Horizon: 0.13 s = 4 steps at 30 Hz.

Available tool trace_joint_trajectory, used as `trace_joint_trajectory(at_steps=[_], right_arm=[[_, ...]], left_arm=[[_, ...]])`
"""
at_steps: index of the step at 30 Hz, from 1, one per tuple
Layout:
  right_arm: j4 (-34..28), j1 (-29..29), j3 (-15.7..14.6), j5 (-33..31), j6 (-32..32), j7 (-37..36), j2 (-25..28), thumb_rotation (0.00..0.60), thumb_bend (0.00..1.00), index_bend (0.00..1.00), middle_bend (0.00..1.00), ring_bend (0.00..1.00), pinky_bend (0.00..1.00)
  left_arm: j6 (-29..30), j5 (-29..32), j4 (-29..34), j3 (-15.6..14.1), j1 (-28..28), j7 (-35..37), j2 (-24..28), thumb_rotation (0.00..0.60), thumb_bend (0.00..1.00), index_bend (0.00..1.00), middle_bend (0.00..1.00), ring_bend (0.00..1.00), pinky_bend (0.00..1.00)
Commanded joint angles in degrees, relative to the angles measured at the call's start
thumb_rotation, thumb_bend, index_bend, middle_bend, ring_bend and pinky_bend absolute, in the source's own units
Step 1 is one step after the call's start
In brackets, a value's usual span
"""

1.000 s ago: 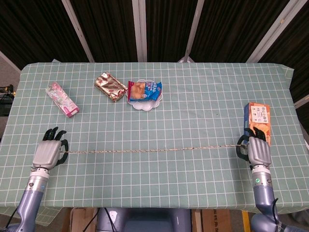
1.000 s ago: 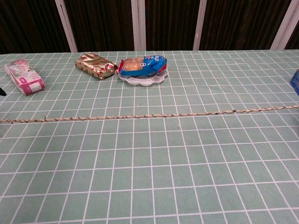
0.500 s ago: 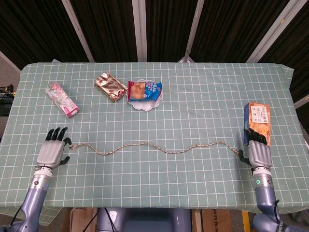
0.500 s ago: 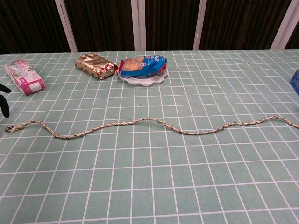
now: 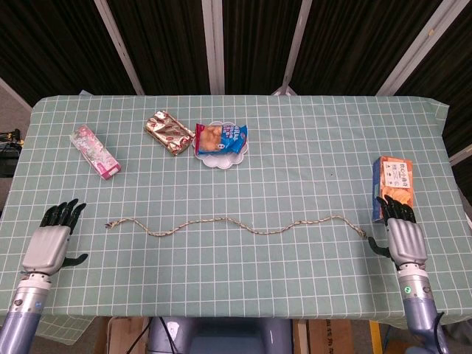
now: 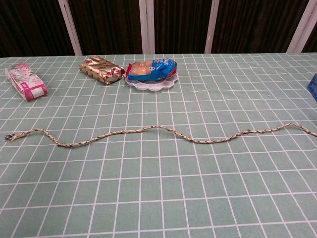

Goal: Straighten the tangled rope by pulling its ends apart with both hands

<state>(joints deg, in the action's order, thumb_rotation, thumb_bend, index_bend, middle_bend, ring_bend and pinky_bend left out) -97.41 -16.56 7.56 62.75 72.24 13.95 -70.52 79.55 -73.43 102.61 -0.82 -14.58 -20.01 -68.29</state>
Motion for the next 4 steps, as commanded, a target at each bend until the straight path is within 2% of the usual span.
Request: trace_joint_trajectory(at_steps=[1, 4], right_arm=[[0.7, 4.8, -4.0, 13.9, 8.4, -7.0, 4.3, 0.6, 0.35, 0.0, 0.0, 0.0, 0.0], [3.5, 7.0, -5.9, 19.3, 12.3, -9.6, 5.9, 0.6, 0.35, 0.0, 0.0, 0.0, 0.0]], left_arm=[[8.1, -10.6, -2.3, -3.8, 5.3, 8.7, 4.3, 0.6, 0.12, 0.02, 0.0, 0.0, 0.0], [12.3, -14.8, -4.6, -5.1, 7.8, 13.1, 5.4, 0.6, 0.12, 0.02, 0.0, 0.0, 0.0]])
